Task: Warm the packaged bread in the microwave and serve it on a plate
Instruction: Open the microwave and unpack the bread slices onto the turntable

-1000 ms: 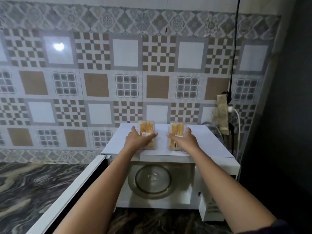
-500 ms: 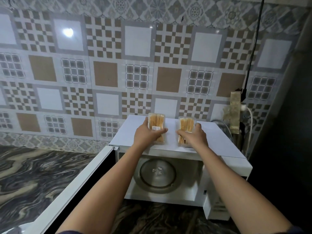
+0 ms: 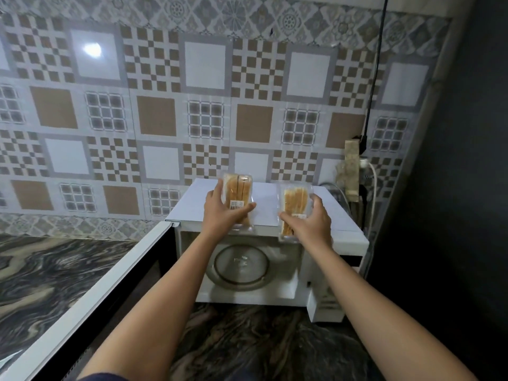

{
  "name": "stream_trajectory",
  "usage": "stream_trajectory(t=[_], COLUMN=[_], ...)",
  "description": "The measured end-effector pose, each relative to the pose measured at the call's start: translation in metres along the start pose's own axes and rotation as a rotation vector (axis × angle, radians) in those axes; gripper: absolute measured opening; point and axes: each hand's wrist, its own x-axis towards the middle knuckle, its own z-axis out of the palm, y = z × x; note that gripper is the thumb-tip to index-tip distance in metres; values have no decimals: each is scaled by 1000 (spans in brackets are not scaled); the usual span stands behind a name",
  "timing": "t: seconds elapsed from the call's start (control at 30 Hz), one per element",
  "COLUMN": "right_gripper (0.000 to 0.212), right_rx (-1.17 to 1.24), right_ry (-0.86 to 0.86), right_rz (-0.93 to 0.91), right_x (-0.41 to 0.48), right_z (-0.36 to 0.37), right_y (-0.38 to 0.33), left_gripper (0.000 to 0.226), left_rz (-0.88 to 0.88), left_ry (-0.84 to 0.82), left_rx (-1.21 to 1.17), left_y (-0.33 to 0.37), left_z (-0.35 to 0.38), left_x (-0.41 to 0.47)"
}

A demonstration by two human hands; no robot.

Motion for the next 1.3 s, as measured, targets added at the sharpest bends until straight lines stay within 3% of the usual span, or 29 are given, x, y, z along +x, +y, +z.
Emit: stream_trajectory(t=[0.17, 0.3, 0.57, 0.7, 0.77, 0.93, 1.1, 1.3], right_gripper=[91, 94, 91, 85, 88, 89, 74, 95], right_rx=[52, 86, -17, -69, -117, -177, -236, -244], right_ry=[-2, -5, -81, -147, -162, -185, -285, -361], right_rz=[13, 34, 167, 262, 317, 378, 467, 382], right_x=[-54, -111, -212, -246, -257, -264, -248, -240], right_z=[-31, -43, -57, -61, -61, -61, -59, -67], right_y=[22, 49, 131, 170, 185, 200, 200, 195], left_gripper=[102, 87, 81, 96, 106, 102, 100, 100], left_rz=[-36, -77, -297, -432, -476, -478, -500, -493], left_ry=[30, -17, -66, -87, -76, -83, -138, -231], left_rx=[-86, -46, -75, 27, 86, 175, 218, 93], left_y=[3, -6, -68, -102, -108, -105, -112, -123], left_z=[8, 15, 27, 34, 37, 38, 32, 22], left_x=[-65, -130, -256, -305, -322, -340, -339, -351])
